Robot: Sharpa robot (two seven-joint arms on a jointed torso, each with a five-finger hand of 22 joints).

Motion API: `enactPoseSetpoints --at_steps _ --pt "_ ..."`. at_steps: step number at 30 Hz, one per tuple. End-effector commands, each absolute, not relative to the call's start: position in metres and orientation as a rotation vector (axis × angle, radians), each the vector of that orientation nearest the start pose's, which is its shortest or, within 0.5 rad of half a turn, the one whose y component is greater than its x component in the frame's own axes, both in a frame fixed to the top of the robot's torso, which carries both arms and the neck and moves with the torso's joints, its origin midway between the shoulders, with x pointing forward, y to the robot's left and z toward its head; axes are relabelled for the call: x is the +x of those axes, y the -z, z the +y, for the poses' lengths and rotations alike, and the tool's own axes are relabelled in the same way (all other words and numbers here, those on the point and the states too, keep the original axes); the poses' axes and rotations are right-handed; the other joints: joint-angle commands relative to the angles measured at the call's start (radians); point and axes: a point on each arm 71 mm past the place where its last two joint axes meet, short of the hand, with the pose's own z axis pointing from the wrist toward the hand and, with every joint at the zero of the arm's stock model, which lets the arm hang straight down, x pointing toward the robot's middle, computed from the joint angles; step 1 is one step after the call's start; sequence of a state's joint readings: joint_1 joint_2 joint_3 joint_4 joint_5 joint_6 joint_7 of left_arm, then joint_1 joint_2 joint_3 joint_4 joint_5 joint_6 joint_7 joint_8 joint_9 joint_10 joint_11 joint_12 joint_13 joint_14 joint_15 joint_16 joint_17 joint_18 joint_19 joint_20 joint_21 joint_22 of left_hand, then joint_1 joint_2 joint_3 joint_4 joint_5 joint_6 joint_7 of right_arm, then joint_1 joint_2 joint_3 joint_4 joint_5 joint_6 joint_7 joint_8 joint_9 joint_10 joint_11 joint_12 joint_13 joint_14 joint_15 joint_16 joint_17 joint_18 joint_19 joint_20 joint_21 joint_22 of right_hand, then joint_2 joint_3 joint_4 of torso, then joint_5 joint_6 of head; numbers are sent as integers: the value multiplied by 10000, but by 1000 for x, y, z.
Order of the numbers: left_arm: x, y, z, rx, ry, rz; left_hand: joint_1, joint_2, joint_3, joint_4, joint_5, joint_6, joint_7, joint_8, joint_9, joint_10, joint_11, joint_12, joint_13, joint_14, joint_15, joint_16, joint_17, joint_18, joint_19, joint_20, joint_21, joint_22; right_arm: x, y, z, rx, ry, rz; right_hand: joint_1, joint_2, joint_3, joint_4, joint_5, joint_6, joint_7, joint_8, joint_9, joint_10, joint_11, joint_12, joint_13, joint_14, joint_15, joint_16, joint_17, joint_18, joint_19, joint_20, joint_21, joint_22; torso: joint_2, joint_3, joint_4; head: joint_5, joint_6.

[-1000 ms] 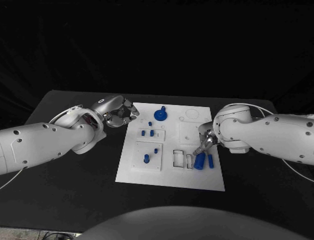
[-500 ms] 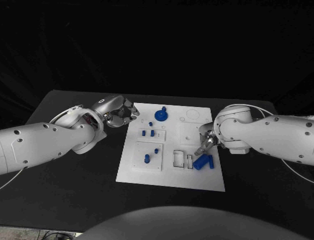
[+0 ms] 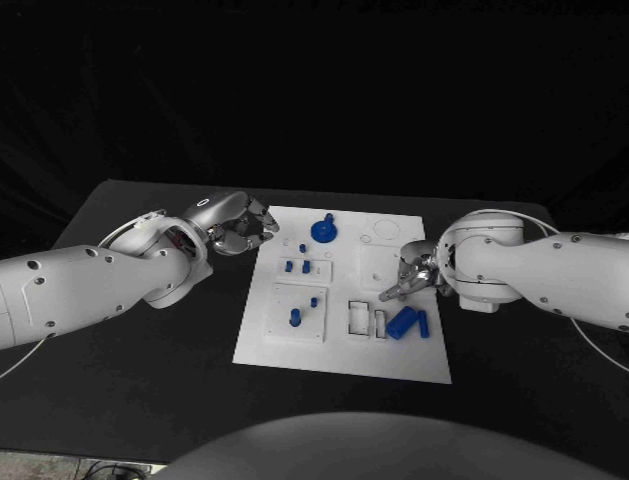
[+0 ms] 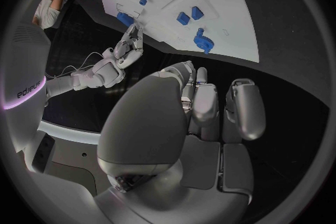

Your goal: Assemble the parts on the task board

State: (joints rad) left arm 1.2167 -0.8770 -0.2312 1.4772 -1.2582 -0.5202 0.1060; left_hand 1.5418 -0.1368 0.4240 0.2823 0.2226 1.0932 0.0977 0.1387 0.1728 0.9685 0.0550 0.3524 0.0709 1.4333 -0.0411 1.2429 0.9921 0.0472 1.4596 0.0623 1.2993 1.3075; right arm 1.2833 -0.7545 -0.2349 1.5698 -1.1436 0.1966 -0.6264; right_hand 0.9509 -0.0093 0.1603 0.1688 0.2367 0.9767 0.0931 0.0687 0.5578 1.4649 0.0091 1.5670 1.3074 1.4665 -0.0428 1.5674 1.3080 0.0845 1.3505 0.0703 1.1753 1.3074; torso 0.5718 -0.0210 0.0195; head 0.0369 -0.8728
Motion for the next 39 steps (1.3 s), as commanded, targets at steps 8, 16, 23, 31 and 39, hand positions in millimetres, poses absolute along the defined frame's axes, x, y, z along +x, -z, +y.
enactPoseSetpoints --at_steps 8,16,23,31,39 --pt "466 232 230 722 7677 16387 76 46 10 56 52 58 31 67 16 70 33 54 2 -82 14 -26 -1 81 16 62 -42 1900 438 213 -187 -1525 -4343 21933 2140 -232 874 -1401 2004 -1650 -172 -46 -521 1059 -168 38 2634 1043 -100 34 2628 -30 195 -84 323 1570 -31 -18 12 15 2" --pt "465 232 229 725 7684 16433 73 60 13 59 59 60 32 72 19 76 34 58 2 -83 17 -26 -2 83 12 64 -49 1898 419 201 -199 -3976 -4219 20455 2644 -583 861 -1709 87 -2030 -300 4 -845 1059 -248 38 2634 1043 -140 34 2628 -107 343 -129 674 1670 -33 -21 16 -11 2" --pt "465 233 229 751 7716 16460 73 60 13 59 59 60 32 72 19 76 34 58 2 -83 17 -26 -2 83 12 64 -49 1898 405 206 -201 -5471 -4296 19430 3016 -856 590 -1630 -471 -1947 -506 114 -858 1059 -358 38 2634 1043 -242 34 2628 -129 387 -201 791 1702 -39 -26 33 -45 2" --pt "464 233 228 763 7744 16488 74 75 16 57 66 64 31 80 24 87 33 64 2 -87 20 -31 -9 83 11 67 -50 1898 397 225 -198 -6307 -4271 19614 3454 -958 477 -1540 -342 -1910 -865 171 -869 1059 -532 38 2634 1043 -309 34 2628 -88 216 -267 556 1640 -40 -31 50 3 2" --pt "464 233 230 761 7721 16524 74 75 16 57 66 64 31 80 24 87 33 64 2 -87 20 -31 -9 83 11 67 -50 1898 393 240 -196 -6639 -4166 19974 3688 -1061 341 -1374 -372 -2025 -900 134 -923 1059 -601 38 2634 1043 -347 34 2628 -100 235 -298 593 1654 -63 -43 56 -10 2"
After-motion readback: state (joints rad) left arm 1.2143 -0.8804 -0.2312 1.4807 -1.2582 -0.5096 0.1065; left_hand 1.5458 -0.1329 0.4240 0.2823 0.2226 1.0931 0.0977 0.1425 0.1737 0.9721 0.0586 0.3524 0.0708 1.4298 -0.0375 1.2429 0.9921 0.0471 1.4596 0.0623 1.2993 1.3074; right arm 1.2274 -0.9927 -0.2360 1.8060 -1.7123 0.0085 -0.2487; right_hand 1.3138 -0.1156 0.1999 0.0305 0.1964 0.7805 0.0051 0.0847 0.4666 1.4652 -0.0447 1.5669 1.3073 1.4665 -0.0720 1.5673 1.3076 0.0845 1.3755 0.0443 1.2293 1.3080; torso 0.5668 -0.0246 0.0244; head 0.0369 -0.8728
